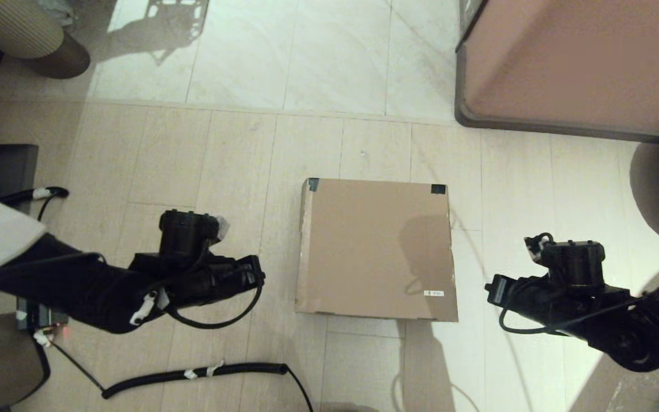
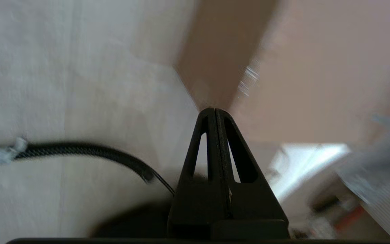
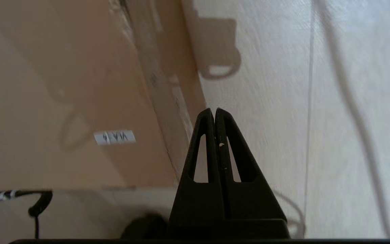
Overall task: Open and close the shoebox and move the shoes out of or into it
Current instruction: Open the shoe box
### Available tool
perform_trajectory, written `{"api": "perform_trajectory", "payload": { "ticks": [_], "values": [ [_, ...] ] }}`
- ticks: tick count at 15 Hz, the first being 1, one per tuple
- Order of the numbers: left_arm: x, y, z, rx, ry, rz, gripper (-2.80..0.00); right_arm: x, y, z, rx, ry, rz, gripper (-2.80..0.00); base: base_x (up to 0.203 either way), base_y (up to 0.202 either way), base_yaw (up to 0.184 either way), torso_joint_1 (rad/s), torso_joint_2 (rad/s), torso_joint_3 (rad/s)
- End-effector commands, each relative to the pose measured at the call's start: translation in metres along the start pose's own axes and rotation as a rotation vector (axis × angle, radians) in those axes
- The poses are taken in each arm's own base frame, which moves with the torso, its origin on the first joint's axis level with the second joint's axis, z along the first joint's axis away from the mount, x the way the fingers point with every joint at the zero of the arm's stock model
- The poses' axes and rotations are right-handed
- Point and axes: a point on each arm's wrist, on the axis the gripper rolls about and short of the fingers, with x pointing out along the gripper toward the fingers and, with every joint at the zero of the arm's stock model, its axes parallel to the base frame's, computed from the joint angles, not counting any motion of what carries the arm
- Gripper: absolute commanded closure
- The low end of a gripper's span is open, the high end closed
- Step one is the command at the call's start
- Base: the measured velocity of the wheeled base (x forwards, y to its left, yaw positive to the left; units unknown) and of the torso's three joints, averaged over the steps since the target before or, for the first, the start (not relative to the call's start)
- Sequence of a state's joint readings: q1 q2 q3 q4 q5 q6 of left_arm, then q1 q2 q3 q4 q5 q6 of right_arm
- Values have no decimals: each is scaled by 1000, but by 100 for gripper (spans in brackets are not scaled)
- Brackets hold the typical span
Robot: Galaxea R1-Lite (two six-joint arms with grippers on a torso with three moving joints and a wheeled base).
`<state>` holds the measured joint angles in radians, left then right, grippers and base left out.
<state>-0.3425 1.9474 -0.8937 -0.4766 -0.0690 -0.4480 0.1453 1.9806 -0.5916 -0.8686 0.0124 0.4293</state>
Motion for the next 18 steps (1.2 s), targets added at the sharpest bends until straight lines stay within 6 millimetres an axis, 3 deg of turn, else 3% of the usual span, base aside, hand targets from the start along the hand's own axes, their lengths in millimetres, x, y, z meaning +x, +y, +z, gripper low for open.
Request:
{"api": "perform_trajectory", "payload": {
  "ticks": [1,3,9,18],
  "values": [
    [33,8,-12,1,22,77,0,28,10,-15,-33,9,28,0,0,0,0,0,0,0],
    [45,10,-12,3,1,102,0,30,20,-20,-53,18,51,0,0,0,0,0,0,0],
    [69,9,-7,7,-18,103,0,50,20,-23,-53,24,49,0,0,0,0,0,0,0],
    [106,6,-12,9,-27,118,0,56,9,-32,-51,39,-22,0,0,0,0,0,0,0]
  ]
}}
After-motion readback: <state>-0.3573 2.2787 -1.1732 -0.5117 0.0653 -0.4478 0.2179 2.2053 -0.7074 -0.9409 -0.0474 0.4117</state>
